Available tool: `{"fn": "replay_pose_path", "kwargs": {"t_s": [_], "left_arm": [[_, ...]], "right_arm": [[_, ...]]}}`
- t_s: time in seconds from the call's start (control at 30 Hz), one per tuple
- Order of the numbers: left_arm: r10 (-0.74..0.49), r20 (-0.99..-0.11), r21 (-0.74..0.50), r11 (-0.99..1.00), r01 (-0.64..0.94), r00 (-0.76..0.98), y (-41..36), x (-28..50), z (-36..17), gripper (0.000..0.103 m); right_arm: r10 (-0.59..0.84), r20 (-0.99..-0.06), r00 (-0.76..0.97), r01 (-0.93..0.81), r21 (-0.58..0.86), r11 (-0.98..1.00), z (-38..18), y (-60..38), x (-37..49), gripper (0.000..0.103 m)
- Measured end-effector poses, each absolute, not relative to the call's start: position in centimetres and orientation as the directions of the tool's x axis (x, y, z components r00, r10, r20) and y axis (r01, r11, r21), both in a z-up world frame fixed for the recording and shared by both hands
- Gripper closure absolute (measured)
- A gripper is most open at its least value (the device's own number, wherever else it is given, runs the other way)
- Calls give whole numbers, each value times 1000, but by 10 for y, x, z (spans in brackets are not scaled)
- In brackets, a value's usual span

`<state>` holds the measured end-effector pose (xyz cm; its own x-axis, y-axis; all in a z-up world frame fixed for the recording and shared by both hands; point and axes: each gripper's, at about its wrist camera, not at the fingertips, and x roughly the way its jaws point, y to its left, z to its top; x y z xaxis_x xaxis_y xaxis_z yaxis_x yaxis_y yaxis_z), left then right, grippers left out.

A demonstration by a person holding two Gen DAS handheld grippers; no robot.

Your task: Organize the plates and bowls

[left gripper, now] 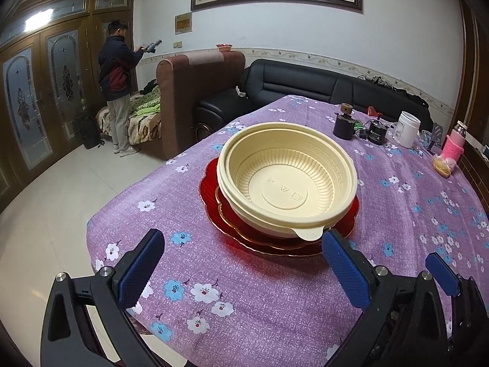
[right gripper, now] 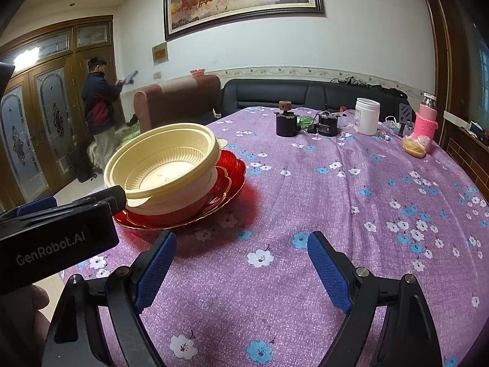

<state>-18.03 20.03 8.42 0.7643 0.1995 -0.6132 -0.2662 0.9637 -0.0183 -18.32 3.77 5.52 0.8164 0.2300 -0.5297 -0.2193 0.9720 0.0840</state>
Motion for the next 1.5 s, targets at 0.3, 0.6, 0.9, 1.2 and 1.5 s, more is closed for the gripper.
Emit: {"fn": "replay_pose_path", "kwargs": {"t_s": [0.3, 0.6, 0.9, 1.2, 1.5], "left_arm": [[190, -620, -22, 966, -259, 761, 200, -180, 83, 0], [182, -625, -27, 967, -254, 759, 198, -180, 83, 0], [203, -590, -21, 964, -266, 782, 198, -186, 88, 0], [317, -321, -68, 932, -355, 893, 200, -234, 118, 0], [248, -409, -29, 958, -284, 878, 190, -222, 115, 0]], "right_arm": [[230, -531, 816, -220, 82, 972, 56, 39, -184, 12], [230, -531, 815, -220, 82, 972, 56, 39, -185, 12], [238, -523, 819, -226, 87, 970, 55, 39, -188, 12], [244, -412, 878, -208, 131, 969, 71, 27, -204, 10], [256, -437, 862, -229, 114, 967, 69, 30, -205, 10]]}}
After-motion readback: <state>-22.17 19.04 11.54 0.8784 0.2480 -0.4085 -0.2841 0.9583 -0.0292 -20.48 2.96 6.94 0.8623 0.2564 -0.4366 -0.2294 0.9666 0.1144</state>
